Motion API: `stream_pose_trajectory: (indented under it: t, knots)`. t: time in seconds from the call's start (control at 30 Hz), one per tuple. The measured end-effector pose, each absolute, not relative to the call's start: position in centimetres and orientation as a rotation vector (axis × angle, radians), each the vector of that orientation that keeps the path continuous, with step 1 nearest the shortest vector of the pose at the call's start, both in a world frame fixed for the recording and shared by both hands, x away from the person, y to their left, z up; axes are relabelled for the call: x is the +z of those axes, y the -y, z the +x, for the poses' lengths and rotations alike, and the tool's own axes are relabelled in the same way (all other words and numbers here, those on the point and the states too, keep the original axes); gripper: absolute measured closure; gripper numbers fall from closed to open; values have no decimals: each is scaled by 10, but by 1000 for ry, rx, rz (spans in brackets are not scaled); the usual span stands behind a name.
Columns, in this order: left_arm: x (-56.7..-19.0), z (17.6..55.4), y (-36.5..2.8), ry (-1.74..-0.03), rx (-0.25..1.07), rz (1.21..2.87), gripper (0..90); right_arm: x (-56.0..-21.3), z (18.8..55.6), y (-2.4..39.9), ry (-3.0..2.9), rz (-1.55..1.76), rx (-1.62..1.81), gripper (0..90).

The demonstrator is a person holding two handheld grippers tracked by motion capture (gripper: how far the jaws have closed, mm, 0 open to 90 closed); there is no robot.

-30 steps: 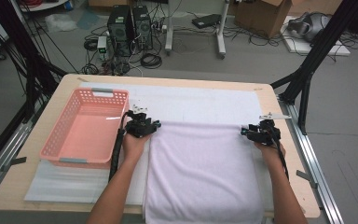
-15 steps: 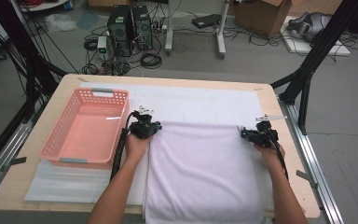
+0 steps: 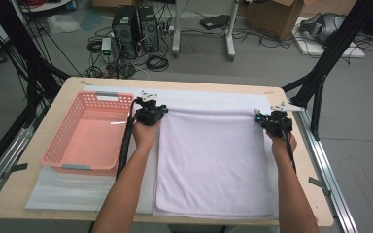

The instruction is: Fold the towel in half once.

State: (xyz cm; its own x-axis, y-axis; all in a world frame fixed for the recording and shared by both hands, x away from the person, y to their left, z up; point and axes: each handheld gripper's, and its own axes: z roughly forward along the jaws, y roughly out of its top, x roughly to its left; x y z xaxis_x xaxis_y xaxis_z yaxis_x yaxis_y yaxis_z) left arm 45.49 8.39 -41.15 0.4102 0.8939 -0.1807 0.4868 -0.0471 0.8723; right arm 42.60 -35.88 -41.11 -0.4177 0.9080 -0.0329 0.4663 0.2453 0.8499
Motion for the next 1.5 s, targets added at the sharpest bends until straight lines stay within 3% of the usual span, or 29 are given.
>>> stream_pose_trajectory:
  t: [0.4,0.5,0.63,1.13,1.5]
  knots:
    - [-418,469,-84,-1223,514,1667,858,-418,447,356,-1948,1293,1084,847]
    - [-421,467,-84,-1229,454,1677,677,-420,448,354,-1933,1343,1099,716]
    - [-422,459,-81,-1204,404,1725,597,-416,442,357,-1957,1377,1122,678]
    - [-418,406,-81,-1099,398,1716,567,-397,391,367,-2044,1364,1144,612]
    - [-426,344,-85,-1034,337,1760,575,-409,324,367,-2071,1308,1135,625]
